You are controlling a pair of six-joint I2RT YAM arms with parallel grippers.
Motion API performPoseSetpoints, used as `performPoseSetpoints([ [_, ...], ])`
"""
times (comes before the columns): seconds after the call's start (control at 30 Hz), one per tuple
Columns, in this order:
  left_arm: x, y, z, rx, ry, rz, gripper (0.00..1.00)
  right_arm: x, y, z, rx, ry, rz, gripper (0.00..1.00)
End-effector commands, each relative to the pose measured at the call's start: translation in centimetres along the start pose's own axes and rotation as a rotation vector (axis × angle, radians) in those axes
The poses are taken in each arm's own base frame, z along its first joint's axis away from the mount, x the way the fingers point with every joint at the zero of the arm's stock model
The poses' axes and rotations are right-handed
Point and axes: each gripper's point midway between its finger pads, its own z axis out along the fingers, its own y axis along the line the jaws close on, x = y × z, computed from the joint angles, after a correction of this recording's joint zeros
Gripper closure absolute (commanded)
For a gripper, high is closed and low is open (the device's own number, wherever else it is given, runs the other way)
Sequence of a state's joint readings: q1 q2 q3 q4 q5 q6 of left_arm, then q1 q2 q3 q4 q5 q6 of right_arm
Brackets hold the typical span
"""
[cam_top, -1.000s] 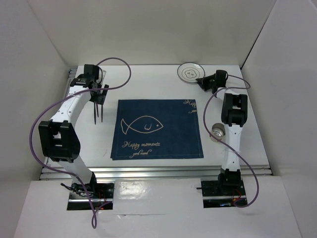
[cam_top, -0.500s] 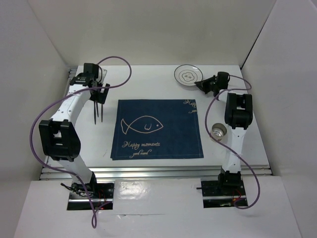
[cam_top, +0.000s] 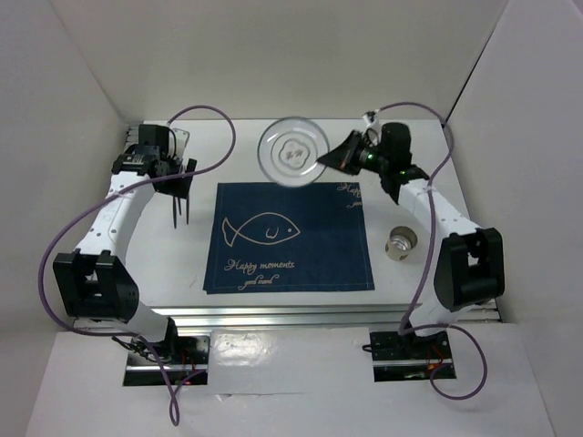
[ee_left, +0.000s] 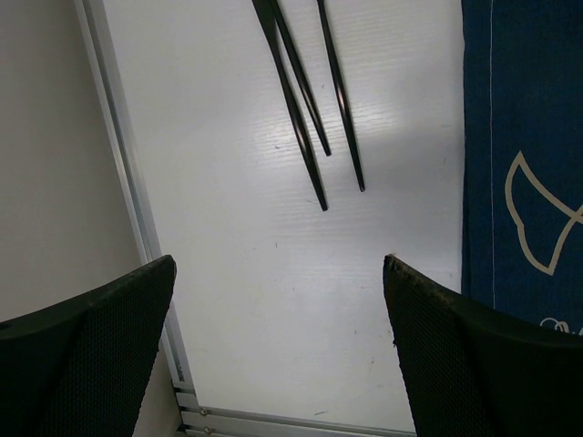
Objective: Set the dinner table for one person
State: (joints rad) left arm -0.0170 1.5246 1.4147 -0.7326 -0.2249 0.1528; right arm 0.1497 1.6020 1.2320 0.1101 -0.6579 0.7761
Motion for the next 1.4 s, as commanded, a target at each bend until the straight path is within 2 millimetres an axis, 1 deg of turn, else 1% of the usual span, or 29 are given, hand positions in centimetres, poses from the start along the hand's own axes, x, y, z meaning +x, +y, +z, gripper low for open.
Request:
performPoseSetpoints([
  [0.0,0.2,0.1,-1.0,0.015,-0.027,-0.012,0.00,9.4,-1.3,-0.4,0.046,0.248,0.006,1.00],
  [0.03,0.1,0.2,-1.3,0.013,-0.036,-0.013,0.00,11.4,-2.0,-0.7,0.060,0.287,0.024,1.00],
  [0.07,0.6,0.1,-1.2,0.017,-0.018,-0.010,0.00,12.6,-2.4,-0.8,0.068,0.311,0.035,1.00],
  [0.13,0.5,0.2,-1.5,0.015,-0.028,-0.012,0.00,14.5,-2.5,-1.1,0.071,0.344,0.054,1.00],
  [0.17,0.8,0.1,-1.4,0.017,-0.020,-0.010,0.00,15.6,-3.5,-1.5,0.092,0.365,0.075,1.00],
  [0.23,0.9,0.1,-1.7,0.017,-0.020,-0.010,0.00,17.7,-3.7,-1.5,0.094,0.418,0.090,1.00],
  [0.27,1.2,0.0,-1.5,0.019,-0.011,-0.009,0.00,18.7,-4.7,-1.7,0.112,0.438,0.100,1.00],
  [0.3,1.1,0.1,-1.8,0.017,-0.019,-0.010,0.00,19.8,-4.9,-1.8,0.109,0.469,0.099,1.00],
  [0.37,1.1,0.1,-1.8,0.017,-0.020,-0.010,0.00,21.7,-6.6,-1.8,0.141,0.517,0.120,1.00],
  [0.5,1.2,0.0,-1.5,0.019,-0.011,-0.009,0.00,22.7,-8.7,-1.1,0.164,0.521,0.119,1.00],
  [0.53,1.2,0.0,-1.5,0.019,-0.011,-0.009,0.00,23.3,-9.4,-0.9,0.162,0.542,0.122,1.00],
  [0.6,1.2,0.0,-1.5,0.019,-0.011,-0.009,0.00,23.6,-9.9,-0.6,0.172,0.552,0.131,1.00],
  [0.67,1.2,0.0,-1.5,0.019,-0.011,-0.009,0.00,24.2,-11.1,-0.8,0.220,0.566,0.141,1.00],
  [0.7,1.2,0.0,-1.5,0.019,-0.011,-0.009,0.00,24.1,-11.4,-0.5,0.230,0.559,0.138,1.00],
  [0.77,1.2,0.0,-1.5,0.019,-0.011,-0.009,0.00,24.3,-11.9,-0.8,0.261,0.567,0.139,1.00],
  [0.8,1.2,0.0,-1.5,0.019,-0.011,-0.009,0.00,24.3,-12.6,-0.9,0.302,0.555,0.135,1.00],
  [0.83,1.7,-0.2,-1.1,0.023,0.007,-0.006,0.00,24.1,-12.9,-1.2,0.324,0.550,0.124,0.98],
  [0.87,1.9,-0.3,-1.1,0.025,0.016,-0.004,0.00,23.9,-13.3,-1.2,0.345,0.547,0.108,0.91],
  [0.9,2.0,-0.4,-0.8,0.028,0.026,-0.002,0.00,24.1,-13.7,-1.7,0.379,0.553,0.103,0.66],
  [0.93,2.6,-0.6,-0.2,0.033,0.048,0.002,0.00,23.6,-13.4,-1.5,0.370,0.556,0.073,0.57],
  [1.0,2.8,-0.8,0.3,0.037,0.066,0.005,0.00,23.7,-13.6,-2.0,0.397,0.582,0.067,0.47],
  [1.03,3.1,-0.9,0.9,0.042,0.085,0.009,0.00,23.0,-13.6,-1.8,0.416,0.571,0.049,0.41],
  [1.13,3.0,-1.5,1.9,0.069,0.103,0.012,0.00,21.9,-13.6,-2.4,0.479,0.552,0.020,0.40],
  [1.2,2.5,-1.8,3.5,0.085,0.127,0.025,0.04,20.4,-12.8,-2.6,0.496,0.512,-0.009,0.37],
  [1.23,1.6,-1.7,3.8,0.084,0.123,0.024,0.04,19.6,-12.3,-2.5,0.514,0.493,-0.031,0.37],
  [1.27,1.9,-2.2,5.4,0.102,0.159,0.030,0.06,19.0,-12.0,-2.7,0.525,0.474,-0.044,0.36],
  [1.3,1.6,-2.3,6.2,0.104,0.166,0.031,0.10,18.0,-11.2,-2.8,0.521,0.444,-0.062,0.36],
  [1.33,1.4,-2.9,6.9,0.137,0.177,0.040,0.13,17.4,-11.1,-3.1,0.544,0.426,-0.074,0.36],
  [1.37,0.0,-2.9,7.2,0.149,0.164,0.037,0.15,16.3,-10.5,-2.8,0.541,0.394,-0.092,0.36],
])
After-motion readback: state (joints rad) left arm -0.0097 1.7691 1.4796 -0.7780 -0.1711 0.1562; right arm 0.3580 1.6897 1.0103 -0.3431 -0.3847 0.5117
